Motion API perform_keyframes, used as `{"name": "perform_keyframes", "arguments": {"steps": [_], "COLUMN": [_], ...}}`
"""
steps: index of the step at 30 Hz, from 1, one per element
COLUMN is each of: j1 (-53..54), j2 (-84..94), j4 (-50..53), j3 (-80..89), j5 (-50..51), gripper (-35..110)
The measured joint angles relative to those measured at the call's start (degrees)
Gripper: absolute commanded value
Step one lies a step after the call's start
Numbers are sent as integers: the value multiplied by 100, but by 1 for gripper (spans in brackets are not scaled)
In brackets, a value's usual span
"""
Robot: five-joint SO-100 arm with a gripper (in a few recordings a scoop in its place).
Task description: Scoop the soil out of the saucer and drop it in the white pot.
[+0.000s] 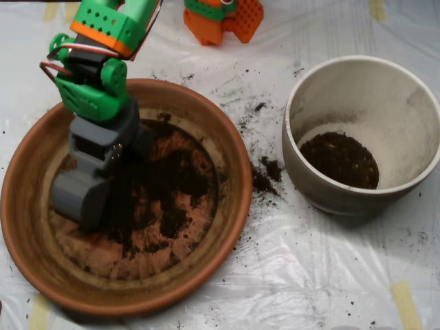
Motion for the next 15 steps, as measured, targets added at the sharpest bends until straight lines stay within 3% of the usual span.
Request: {"name": "perform_keyframes", "arguments": {"steps": [9,15], "j1": [26,185], "j2": [-650,-1468], "j4": [589,1415], "j3": [-861,-2329], "j5": [-237,-299], "gripper": [31,22]}}
